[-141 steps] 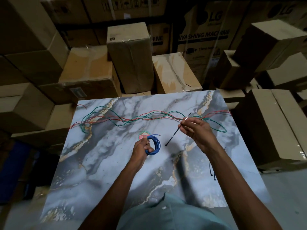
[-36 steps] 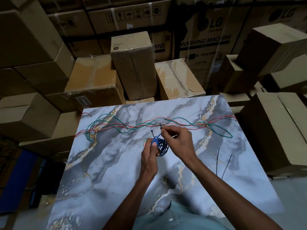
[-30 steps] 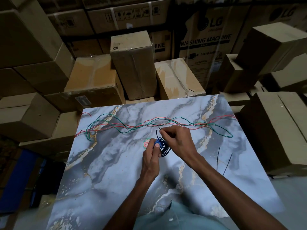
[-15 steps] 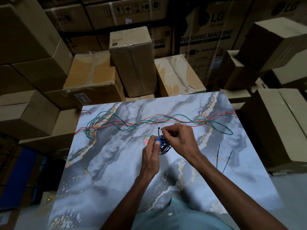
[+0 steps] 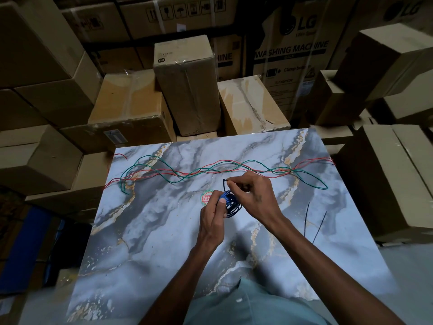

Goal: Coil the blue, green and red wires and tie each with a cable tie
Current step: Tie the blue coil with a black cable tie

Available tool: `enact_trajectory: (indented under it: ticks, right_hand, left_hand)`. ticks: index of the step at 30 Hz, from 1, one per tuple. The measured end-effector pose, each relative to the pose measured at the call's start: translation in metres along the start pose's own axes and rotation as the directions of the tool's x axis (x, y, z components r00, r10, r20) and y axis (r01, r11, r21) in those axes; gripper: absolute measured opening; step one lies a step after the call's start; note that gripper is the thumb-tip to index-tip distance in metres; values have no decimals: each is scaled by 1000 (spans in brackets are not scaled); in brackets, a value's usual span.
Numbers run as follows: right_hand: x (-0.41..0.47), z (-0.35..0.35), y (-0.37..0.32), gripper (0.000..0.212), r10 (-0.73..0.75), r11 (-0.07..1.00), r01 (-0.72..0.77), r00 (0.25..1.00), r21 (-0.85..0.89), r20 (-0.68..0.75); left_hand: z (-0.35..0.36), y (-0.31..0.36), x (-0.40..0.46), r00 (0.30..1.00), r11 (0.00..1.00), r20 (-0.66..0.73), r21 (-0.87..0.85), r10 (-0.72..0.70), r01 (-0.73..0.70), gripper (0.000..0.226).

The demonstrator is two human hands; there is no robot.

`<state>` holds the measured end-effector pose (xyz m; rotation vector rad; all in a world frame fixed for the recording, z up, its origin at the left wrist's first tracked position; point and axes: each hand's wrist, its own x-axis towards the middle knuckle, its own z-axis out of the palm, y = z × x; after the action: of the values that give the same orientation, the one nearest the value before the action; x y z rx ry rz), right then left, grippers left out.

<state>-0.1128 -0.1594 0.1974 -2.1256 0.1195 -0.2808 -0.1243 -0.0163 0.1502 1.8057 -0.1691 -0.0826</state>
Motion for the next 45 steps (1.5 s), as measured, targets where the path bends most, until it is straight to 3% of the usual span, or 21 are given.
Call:
enact_trajectory:
  ticks: [13,21,30,34,39,42,45]
  right_hand:
    - [1,0,4,12,49,998,-49,999,36,5]
    - [1,-1,7,13,62,997,-63,998,34,21]
    - [17,-21,10,10,137,983,-104,963,-149,230]
    - [18,-25,12,9,160,973,-110,955,-202,251]
    - [13,-22,15,30,197,966,-145,949,-213,247]
    - [13,-26,16,47,136,979,-73,927,-190,348]
    - [16,-31,20,44,67,977,36,881,-209,469]
  left_hand:
    - [0,-1,0,1000,1000,10,-4,18,-18,22]
    - [-3,1,0,996,993,40,79,81,-84,27]
    - [-13,-7,3,968,935,165,269,191,-231,21]
    - [-15,-12,3,958,914,194,309,210,-263,21]
    - [-16,-12,2,945,887,225,346,237,-306,19]
    - [-17,-11,2,930,870,266,358,253,-339,19]
    - [-19,-11,4,913,847,310,376,267,-375,20]
